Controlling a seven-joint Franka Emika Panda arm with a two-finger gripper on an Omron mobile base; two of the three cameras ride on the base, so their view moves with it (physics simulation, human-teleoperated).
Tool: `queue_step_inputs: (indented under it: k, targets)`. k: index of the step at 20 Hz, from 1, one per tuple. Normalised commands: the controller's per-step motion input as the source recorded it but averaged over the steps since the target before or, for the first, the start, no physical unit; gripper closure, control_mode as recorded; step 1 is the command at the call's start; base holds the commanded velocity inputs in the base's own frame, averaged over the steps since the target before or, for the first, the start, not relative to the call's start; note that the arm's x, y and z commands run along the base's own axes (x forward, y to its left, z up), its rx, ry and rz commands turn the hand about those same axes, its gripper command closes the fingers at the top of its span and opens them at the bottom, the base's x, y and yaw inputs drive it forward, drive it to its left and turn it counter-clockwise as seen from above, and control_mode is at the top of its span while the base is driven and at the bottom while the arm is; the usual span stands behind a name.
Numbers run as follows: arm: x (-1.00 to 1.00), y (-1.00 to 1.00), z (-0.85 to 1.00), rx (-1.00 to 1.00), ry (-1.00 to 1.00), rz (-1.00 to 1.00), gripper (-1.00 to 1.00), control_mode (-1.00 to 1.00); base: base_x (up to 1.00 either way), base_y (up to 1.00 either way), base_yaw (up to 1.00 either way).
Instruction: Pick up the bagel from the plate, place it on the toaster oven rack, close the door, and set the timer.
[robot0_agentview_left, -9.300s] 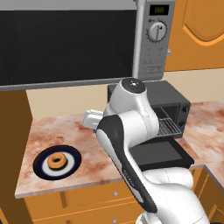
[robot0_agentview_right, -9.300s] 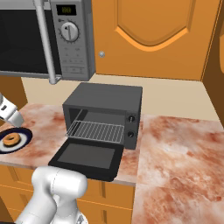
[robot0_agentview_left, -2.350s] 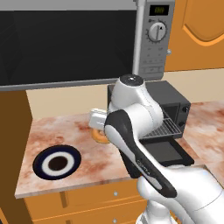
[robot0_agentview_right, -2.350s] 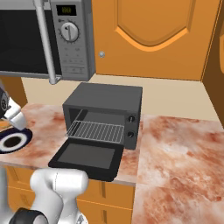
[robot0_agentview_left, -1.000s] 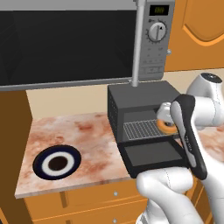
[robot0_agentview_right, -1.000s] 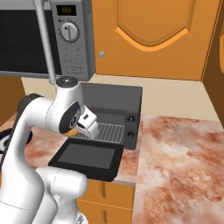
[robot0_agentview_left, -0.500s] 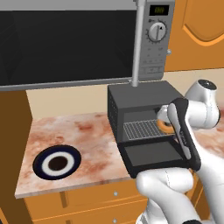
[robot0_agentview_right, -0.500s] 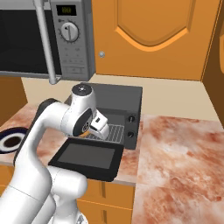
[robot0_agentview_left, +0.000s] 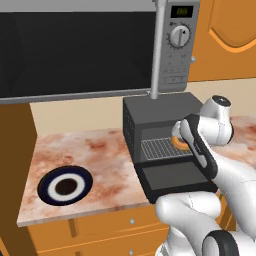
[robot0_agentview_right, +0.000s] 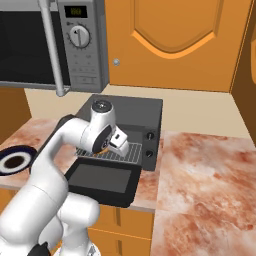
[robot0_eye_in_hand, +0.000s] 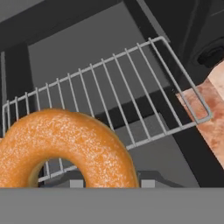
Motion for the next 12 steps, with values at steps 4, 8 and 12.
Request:
queue_step_inputs:
  k: [4,8,12]
  targets:
    - [0.47,0.00,-0.39,0.00,0.00,0.00,1.00,-1.00,0.00,0.00,0.00]
    - [0.36,0.00,-0.38,0.00,0.00,0.00,1.00,-1.00,0.00,0.00,0.00]
    - [0.21,0.00,-0.32,0.00,0.00,0.00,1.00,-1.00,0.00,0.00,0.00]
